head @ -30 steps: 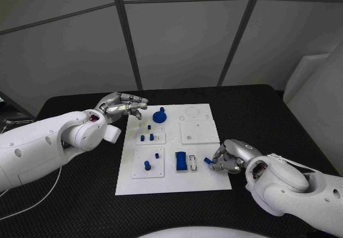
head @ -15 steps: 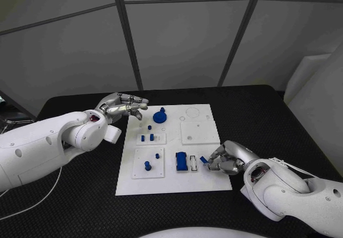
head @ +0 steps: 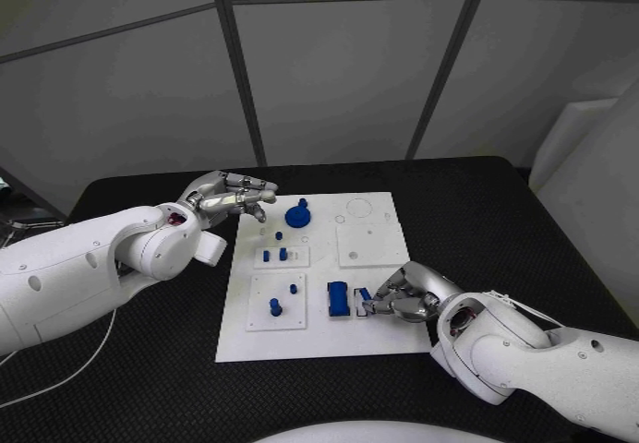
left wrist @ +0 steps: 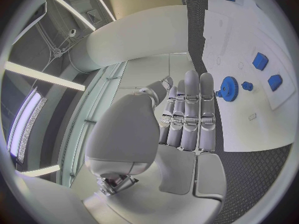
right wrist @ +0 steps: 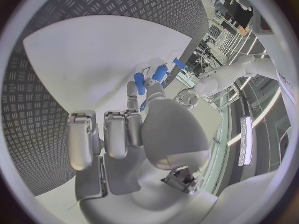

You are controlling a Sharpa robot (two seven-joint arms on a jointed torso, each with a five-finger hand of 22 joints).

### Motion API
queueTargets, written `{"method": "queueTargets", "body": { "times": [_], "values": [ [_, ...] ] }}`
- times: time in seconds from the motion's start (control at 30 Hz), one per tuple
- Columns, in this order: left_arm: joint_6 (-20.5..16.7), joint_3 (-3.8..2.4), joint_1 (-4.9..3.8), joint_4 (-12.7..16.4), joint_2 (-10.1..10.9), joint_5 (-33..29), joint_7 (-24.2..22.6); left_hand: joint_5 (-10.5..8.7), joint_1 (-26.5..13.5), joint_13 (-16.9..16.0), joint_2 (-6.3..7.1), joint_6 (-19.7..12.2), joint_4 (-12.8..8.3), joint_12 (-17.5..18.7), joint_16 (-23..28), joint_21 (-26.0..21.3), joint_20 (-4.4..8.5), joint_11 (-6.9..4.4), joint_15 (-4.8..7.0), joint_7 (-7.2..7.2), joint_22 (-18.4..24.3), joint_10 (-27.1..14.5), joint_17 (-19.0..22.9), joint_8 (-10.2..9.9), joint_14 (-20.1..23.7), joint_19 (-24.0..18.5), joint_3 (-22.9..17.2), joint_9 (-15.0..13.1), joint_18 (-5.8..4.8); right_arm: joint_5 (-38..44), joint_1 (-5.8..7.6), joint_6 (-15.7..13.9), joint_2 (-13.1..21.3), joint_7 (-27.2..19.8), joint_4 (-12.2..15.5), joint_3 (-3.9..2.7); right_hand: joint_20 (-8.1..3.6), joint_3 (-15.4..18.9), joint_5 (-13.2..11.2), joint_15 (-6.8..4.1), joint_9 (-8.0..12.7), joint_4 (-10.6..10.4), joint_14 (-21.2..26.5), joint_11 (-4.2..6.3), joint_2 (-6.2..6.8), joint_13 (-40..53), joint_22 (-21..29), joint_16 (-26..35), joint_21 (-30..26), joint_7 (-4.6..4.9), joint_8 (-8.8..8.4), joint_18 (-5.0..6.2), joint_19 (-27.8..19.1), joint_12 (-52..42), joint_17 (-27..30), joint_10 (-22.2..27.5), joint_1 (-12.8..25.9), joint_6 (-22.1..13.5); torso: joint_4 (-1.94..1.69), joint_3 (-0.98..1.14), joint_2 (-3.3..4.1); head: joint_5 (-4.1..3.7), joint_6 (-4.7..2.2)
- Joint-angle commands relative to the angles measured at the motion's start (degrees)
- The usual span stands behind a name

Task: Assemble the parts on the task board

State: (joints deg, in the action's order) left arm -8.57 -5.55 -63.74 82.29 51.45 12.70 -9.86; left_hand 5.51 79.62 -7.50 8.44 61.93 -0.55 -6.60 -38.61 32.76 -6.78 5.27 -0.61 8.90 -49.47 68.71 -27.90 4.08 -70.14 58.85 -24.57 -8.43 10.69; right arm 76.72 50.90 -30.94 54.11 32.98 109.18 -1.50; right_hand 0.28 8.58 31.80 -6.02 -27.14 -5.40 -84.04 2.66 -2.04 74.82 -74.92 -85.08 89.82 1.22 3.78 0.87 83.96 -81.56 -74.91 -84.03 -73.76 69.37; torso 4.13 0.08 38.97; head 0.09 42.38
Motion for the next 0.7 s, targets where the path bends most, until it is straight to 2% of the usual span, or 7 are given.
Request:
{"method": "queueTargets", "body": {
  "times": [0.03,0.6,0.7],
  "values": [
    [0.58,-0.05,-0.08,0.18,0.04,-0.27,-0.24,-0.27,-0.19,-0.09,-0.33,-0.27,-0.04,0.21,0.27,-0.19,-0.04,-0.06,-0.13,0.13,0.05,-0.26,0.01,-0.29,-0.26,0.16,0.20,-0.05,-0.25,-2.67,0.08,2.12,-0.73,-0.46,-0.51,-0.01,-0.29,0.21,-0.16,-0.43,0.15,-0.78,-4.25,0.33,0.15,9.02,-15.08,-0.18,0.18,-0.04,-0.02,-0.87,6.04,-0.16,-6.88,-3.47,1.21,0.45,0.00,-0.02,0.00,0.15,0.10],
    [0.80,-0.05,-0.08,0.12,0.06,-0.27,-0.03,-0.27,-0.19,-0.09,-0.33,-0.27,-0.04,0.21,0.27,-0.19,-0.04,-0.06,-0.13,0.13,0.05,-0.26,0.01,-0.29,-0.26,0.16,0.20,-0.05,-0.25,-3.01,0.08,2.65,-2.61,-0.49,-1.56,-0.01,-0.33,1.41,-1.02,-0.51,0.42,-3.54,-4.27,0.43,1.12,9.18,-15.08,-0.26,0.18,-0.17,0.05,-0.87,6.04,-0.32,-7.03,-3.56,3.81,1.29,0.06,0.05,-0.06,0.47,0.36],
    [0.81,-0.05,-0.08,0.10,0.06,-0.27,-0.01,-0.25,-0.18,-0.11,-0.31,-0.28,-0.06,0.21,0.31,-0.24,-0.04,-0.05,-0.14,0.15,0.08,-0.28,0.00,-0.29,-0.27,0.19,0.22,-0.06,-0.25,-2.93,0.08,2.72,-2.66,-0.58,-1.55,-0.01,-0.32,1.86,-1.45,-0.49,0.47,-4.23,-4.25,0.40,1.65,9.15,-15.08,-0.21,0.18,-0.13,0.03,-0.87,6.04,-0.26,-6.95,-3.54,4.42,1.38,0.09,0.04,-0.10,0.49,0.32]
  ]
}}
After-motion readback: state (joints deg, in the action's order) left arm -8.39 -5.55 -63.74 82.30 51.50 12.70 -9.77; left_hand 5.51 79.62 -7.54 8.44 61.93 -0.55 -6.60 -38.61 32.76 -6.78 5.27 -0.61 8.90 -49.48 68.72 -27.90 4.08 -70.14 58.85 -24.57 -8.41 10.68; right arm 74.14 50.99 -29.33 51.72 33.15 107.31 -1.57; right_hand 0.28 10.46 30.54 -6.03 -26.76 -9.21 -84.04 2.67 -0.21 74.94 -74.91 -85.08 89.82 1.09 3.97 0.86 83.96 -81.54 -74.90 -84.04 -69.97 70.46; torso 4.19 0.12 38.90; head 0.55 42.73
